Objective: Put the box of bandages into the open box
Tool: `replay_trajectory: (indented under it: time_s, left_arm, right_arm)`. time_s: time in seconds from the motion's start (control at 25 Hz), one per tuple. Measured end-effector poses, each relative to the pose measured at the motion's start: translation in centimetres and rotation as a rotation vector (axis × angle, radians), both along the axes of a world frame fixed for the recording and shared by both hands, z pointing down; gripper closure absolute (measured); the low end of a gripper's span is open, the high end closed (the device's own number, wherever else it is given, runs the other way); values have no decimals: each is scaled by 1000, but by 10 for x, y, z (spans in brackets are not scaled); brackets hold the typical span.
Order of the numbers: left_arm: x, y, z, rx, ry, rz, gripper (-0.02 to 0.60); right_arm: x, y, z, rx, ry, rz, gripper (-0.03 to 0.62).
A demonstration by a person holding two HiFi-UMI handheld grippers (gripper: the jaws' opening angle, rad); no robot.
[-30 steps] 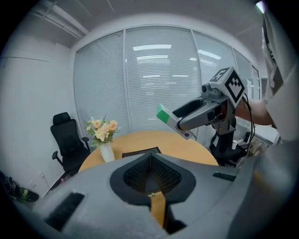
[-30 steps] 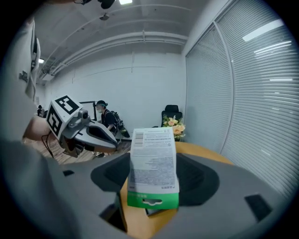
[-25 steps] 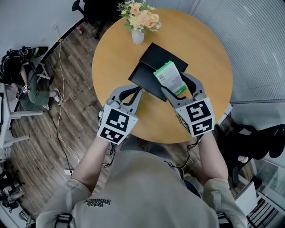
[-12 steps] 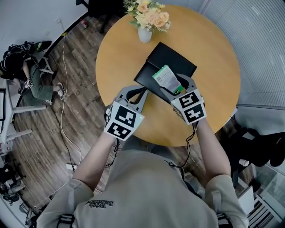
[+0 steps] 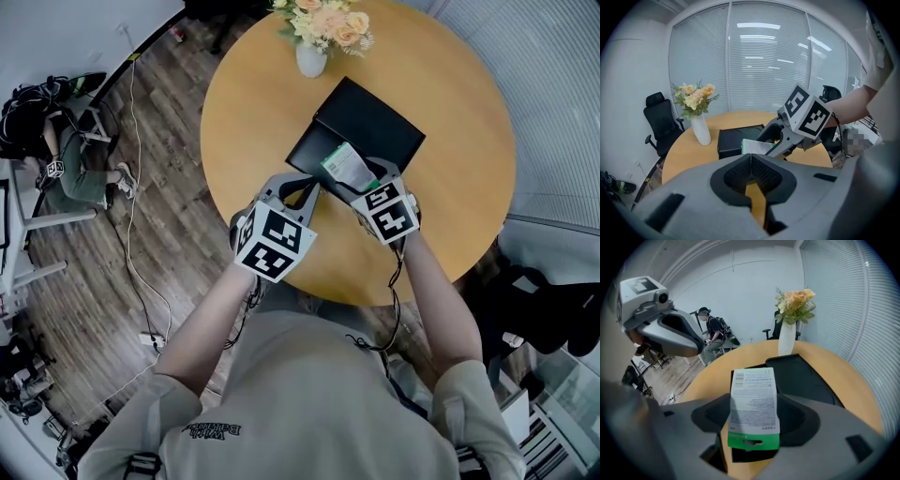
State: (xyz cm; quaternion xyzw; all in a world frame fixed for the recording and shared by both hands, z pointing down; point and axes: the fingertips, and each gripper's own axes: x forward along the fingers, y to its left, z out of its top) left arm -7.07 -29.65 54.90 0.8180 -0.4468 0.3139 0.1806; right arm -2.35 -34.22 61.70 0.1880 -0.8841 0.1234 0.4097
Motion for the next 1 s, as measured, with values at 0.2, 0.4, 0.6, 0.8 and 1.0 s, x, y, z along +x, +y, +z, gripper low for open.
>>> replay_trajectory:
  time_s: [0.2, 0.4, 0.6, 0.8, 1.0]
  left_arm:
    - [0, -5, 17, -32, 4, 5, 557]
    - [-11, 3, 36, -81, 3, -15, 558]
    - [-14, 7, 51, -114, 16, -20, 557]
    - [-17, 10, 59, -129, 23, -23, 557]
    - [-18, 13, 57, -122, 18, -15, 557]
  right_arm:
    - [-9, -4, 25, -32, 35, 3, 299]
    - [-20, -7, 45, -28, 70, -31, 299]
    - [-26, -11, 65, -17, 135, -81, 299]
    - [-23, -6, 85, -70, 157, -38, 299]
    - [-24, -9, 88, -60, 167, -13, 299]
